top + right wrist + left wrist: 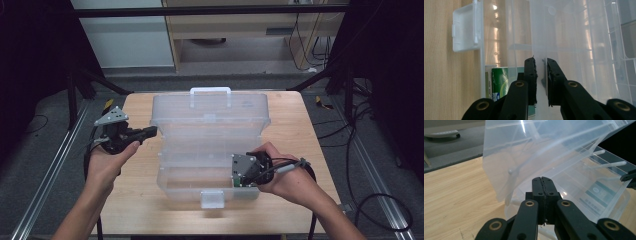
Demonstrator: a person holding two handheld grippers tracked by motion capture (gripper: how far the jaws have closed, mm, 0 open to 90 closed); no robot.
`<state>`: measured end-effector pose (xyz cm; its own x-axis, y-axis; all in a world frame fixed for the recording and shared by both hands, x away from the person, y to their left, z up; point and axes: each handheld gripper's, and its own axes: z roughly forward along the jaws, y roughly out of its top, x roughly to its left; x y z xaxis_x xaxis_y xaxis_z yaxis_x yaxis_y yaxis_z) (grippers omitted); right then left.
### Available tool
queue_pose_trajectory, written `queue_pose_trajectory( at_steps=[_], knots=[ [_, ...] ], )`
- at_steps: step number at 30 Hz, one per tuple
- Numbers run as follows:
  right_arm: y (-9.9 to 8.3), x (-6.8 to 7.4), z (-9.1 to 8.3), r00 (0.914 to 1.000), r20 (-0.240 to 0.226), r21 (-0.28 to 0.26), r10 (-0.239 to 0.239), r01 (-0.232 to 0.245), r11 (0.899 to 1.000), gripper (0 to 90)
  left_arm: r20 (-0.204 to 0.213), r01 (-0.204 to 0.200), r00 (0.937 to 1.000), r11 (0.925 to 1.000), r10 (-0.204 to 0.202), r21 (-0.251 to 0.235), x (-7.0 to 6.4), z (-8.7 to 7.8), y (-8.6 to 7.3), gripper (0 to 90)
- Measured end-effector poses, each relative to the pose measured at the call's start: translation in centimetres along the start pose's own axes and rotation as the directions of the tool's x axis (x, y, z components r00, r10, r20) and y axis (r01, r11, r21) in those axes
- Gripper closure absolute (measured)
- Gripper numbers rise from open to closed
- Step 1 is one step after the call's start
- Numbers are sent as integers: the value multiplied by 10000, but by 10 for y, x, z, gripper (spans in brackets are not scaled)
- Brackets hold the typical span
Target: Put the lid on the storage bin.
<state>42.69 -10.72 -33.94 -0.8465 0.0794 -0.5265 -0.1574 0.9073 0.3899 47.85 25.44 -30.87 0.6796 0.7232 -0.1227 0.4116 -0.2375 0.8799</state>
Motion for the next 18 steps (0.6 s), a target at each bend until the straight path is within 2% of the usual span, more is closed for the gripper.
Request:
queue_pose_trajectory(
  at_steps=[10, 18],
  knots=[
    [-2, 5, 1, 10000, -57, -20, 32, -32, 10000, 804, 114, 7, 9999, 10000, -7, 52, -1, -2, -6, 897],
    [-4, 7, 1, 9976, -155, -224, 671, -674, 9975, 746, 211, -21, 9998, 9999, 19, 111, -3, -2, -15, 896]
  ],
)
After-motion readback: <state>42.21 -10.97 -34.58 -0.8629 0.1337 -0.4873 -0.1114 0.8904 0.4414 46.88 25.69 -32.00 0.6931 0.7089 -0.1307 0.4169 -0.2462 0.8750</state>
